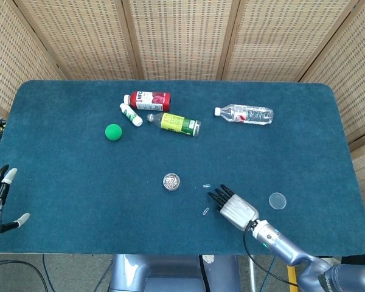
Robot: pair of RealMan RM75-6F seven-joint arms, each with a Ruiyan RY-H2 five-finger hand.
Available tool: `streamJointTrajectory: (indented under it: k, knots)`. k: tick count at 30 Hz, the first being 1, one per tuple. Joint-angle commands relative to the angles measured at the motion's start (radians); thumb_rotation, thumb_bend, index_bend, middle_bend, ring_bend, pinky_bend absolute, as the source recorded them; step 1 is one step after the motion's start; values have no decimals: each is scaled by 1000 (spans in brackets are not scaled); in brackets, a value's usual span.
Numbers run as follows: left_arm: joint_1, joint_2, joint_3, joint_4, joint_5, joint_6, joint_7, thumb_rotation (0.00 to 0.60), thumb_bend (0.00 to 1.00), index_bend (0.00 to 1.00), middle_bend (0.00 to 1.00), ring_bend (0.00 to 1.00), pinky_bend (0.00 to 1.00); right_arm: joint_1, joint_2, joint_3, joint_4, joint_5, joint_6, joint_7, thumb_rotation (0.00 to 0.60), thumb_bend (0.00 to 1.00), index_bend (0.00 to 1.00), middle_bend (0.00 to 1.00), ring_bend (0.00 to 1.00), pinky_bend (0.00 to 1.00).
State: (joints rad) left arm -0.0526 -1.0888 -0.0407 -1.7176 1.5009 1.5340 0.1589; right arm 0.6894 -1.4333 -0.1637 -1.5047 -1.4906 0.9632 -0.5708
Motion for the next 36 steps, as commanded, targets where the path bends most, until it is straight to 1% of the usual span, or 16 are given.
streamJointTrajectory:
  k: [1,9,14,20,22,24,26,28,29,32,33,36]
  knots:
    - [0,0,0,0,0,0,0,600,0,0,0,0,0,-7,5,1,5,0,-5,2,600,832,389,0,0,0]
    - [1,-3,2,0,3,1,5,600,0,0,0,0,0,-27,29,-3,2,-2,-8,7,600,834,389,0,0,0]
    - [1,-7,4,1,6,2,12,600,0,0,0,0,0,-46,66,-16,-14,-10,-11,26,600,837,389,0,0,0]
    - [1,-8,5,-1,7,1,16,600,0,0,0,0,0,-58,85,-13,-31,-13,-16,33,600,836,389,0,0,0]
    - [2,-7,5,-1,8,3,15,600,0,0,0,0,0,-64,91,-4,-40,-18,0,43,600,827,389,0,0,0]
    - [3,-6,5,-2,9,4,12,600,0,0,0,0,0,-74,93,19,-47,-22,33,73,600,722,389,0,0,0]
    - [3,-5,5,-2,10,5,10,600,0,0,0,0,0,-82,93,36,-49,-19,50,107,600,466,389,0,0,0]
    - [3,-4,5,-2,10,5,9,600,0,0,0,0,0,-86,95,47,-56,-10,54,143,600,331,389,0,0,0]
    - [3,-4,5,-2,11,5,9,600,0,0,0,0,0,-88,97,53,-60,-3,52,167,600,305,389,0,0,0]
    - [2,-4,5,-2,11,3,10,600,0,0,0,0,0,-90,105,63,-69,12,35,231,600,302,389,0,0,0]
    - [3,-5,6,-1,11,3,11,600,0,0,0,0,0,-88,105,65,-72,14,22,272,600,302,388,0,0,0]
    - [2,-6,6,-1,11,3,12,600,0,0,0,0,0,-84,96,65,-45,-16,18,332,600,302,386,0,0,0]
